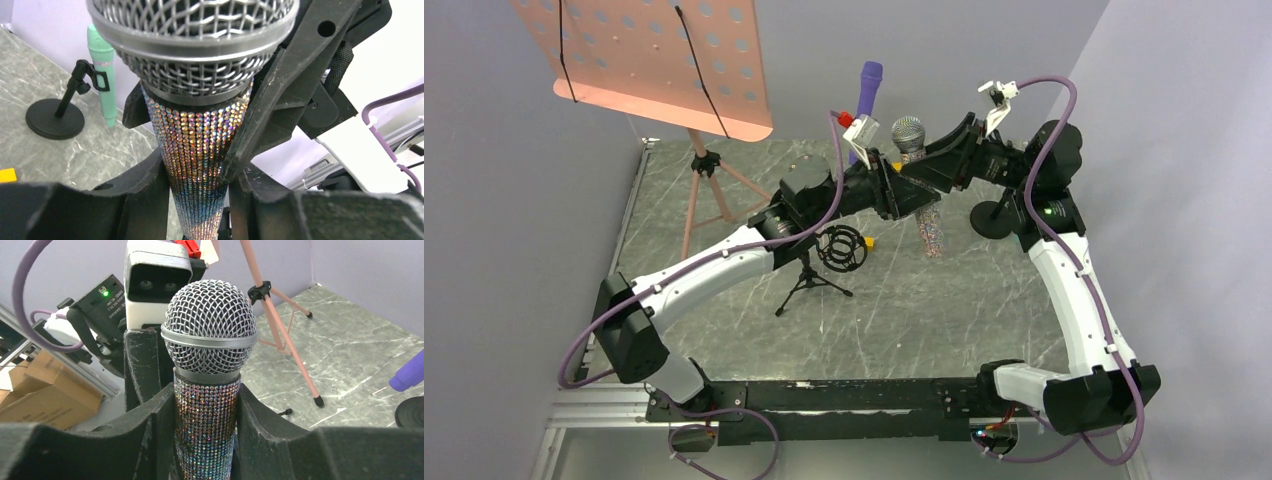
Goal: Attach the microphones to the stand
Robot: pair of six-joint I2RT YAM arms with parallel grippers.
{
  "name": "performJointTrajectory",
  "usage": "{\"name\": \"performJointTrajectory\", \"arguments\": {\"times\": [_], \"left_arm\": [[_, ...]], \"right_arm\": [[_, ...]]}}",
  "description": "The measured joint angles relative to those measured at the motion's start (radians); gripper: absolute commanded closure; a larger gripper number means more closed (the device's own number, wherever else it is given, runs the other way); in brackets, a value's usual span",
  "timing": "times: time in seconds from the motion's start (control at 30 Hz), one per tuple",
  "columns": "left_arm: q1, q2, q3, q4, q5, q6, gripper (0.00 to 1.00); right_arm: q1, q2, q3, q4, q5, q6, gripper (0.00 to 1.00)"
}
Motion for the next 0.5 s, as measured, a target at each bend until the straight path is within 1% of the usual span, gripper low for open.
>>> {"name": "performJointTrajectory", "arguments": {"times": [0.07, 0.1, 0.13, 0.17, 0.23, 0.27, 0.4, 0.5], "left_arm": [[0.008, 0.006, 0.004, 0.016, 0.016, -0.019, 0.9], [0.011, 0.009, 0.004, 0.023, 0.027, -0.026, 0.97], [0.016, 0.011, 0.004, 0.031, 0.04, -0.03, 1.0], [0.02, 0.013, 0.003, 0.039, 0.052, -0.033, 1.0], [0.029, 0.014, -0.001, 0.051, 0.078, -0.034, 1.0], [0.034, 0.012, -0.008, 0.061, 0.098, -0.029, 1.0], [0.065, -0.026, -0.048, 0.053, 0.116, 0.008, 1.0], [0.089, -0.073, -0.074, 0.022, 0.117, 0.055, 1.0]], "right_arm": [[-0.001, 0.0, -0.003, 0.013, -0.003, 0.002, 0.86], [-0.003, -0.001, -0.005, 0.017, -0.003, 0.002, 0.73], [-0.003, -0.002, -0.006, 0.022, -0.003, 0.002, 0.64], [-0.004, -0.002, -0.006, 0.025, -0.003, 0.006, 0.4], [-0.007, -0.002, -0.006, 0.026, -0.004, 0.008, 0.11], [-0.012, -0.002, -0.006, 0.024, -0.014, -0.002, 0.02], [-0.078, -0.019, -0.009, 0.017, -0.085, -0.042, 0.0], [-0.121, -0.048, -0.023, -0.01, -0.137, -0.111, 0.0]]}}
